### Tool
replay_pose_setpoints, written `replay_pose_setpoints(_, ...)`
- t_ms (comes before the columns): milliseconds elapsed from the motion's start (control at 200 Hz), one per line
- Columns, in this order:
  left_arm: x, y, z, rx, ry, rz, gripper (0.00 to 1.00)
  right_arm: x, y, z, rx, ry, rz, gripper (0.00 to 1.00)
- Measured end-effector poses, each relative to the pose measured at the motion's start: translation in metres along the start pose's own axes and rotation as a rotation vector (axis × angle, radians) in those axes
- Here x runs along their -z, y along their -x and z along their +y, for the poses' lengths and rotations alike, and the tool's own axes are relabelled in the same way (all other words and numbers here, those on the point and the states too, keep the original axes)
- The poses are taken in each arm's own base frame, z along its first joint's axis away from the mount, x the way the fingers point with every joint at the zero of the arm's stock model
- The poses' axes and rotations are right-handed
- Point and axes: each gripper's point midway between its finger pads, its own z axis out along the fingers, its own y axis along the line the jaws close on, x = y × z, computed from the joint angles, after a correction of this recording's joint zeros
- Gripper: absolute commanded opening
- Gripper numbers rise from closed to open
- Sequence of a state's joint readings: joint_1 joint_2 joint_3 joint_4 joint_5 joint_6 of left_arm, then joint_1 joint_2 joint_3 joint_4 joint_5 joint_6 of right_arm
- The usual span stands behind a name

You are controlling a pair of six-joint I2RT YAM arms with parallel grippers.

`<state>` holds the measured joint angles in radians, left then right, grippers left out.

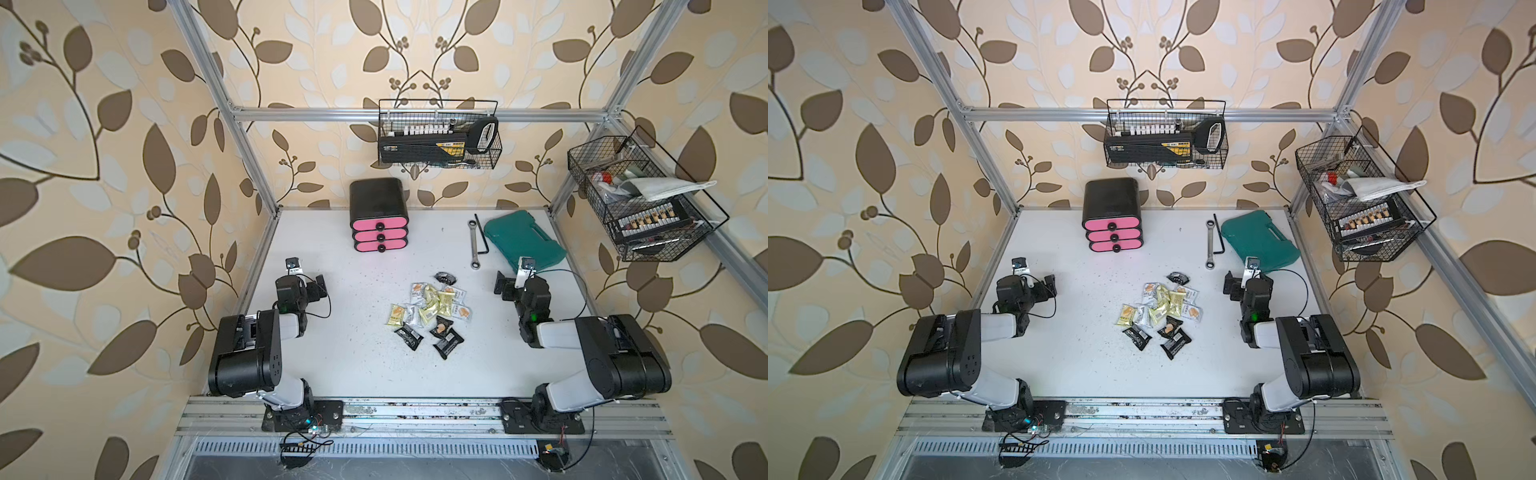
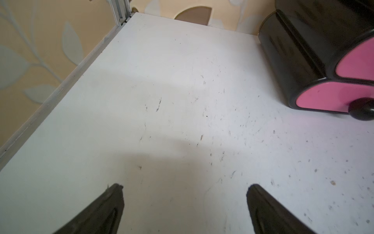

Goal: Place the cookies into the drawer by color
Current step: Open the drawer in the storage box.

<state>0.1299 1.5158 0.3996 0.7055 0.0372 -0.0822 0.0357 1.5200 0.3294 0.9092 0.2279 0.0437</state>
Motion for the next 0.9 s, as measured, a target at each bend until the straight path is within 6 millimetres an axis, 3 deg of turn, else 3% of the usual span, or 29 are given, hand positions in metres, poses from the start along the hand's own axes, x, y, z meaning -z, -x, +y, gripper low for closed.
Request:
replay_pose_setpoints(555, 0.000, 0.000, 0.000, 0.000, 0.000, 0.000, 0.98, 0.005, 0.005, -0.001, 0.001, -0.015, -0.009, 0.99)
replay_pose_setpoints(620, 0.000, 0.000, 0.000, 0.000, 0.000, 0.000, 0.98, 0.017, 0.022, -0.001, 0.002, -0.012, -0.034, 0.99)
replay_pose_setpoints(790, 0.000, 0.000, -0.003, -0.007, -0.005, 0.001, 0.98, 0.063, 0.111, -0.003, -0.175, 0.020, -0.143, 0.96)
replay_pose_setpoints(900, 0.000, 0.000, -0.003, -0.007, -0.006, 0.001, 0.98, 0.092, 0.157, 0.014, -0.334, 0.159, -0.141, 0.92)
